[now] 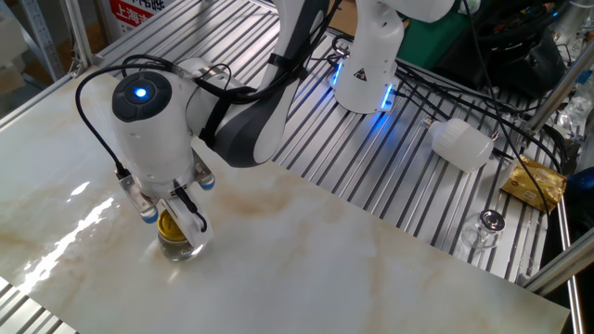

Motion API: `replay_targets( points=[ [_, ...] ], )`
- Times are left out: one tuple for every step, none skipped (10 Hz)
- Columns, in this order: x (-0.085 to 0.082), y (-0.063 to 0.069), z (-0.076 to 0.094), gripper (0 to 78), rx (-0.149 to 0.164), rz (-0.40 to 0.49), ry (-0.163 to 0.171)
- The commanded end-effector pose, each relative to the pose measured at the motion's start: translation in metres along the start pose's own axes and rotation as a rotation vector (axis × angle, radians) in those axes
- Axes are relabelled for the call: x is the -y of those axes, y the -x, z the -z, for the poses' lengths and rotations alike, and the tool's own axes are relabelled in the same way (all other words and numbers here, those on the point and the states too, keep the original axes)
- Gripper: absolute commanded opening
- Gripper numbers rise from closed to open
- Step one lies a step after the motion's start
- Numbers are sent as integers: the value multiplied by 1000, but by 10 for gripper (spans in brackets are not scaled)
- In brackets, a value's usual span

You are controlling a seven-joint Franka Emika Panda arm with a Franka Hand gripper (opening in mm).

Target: Screw the lid onto the jar

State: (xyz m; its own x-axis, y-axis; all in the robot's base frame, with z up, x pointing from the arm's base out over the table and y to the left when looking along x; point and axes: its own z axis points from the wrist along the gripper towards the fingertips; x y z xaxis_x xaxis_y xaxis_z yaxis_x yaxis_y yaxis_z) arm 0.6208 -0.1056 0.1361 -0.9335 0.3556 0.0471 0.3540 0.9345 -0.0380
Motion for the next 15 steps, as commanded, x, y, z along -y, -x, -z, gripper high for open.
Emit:
replay_targets(
  points=[
    [0,1,1,774,1,-3,12],
    [0,1,1,774,5,-3,10],
    [0,1,1,774,5,-1,9],
    [0,1,1,11,5,-1,9],
    [0,1,1,11,5,-1,9],
    [0,1,1,11,5,-1,9],
    [0,1,1,11,5,-1,9],
    [0,1,1,11,5,-1,9],
    [0,1,1,11,5,-1,9],
    [0,1,1,11,5,-1,9],
    [0,1,1,11,5,-1,9],
    [0,1,1,11,5,-1,9],
    [0,1,1,11,5,-1,9],
    [0,1,1,11,5,-1,9],
    [0,1,1,11,25,-83,-27]
  ],
)
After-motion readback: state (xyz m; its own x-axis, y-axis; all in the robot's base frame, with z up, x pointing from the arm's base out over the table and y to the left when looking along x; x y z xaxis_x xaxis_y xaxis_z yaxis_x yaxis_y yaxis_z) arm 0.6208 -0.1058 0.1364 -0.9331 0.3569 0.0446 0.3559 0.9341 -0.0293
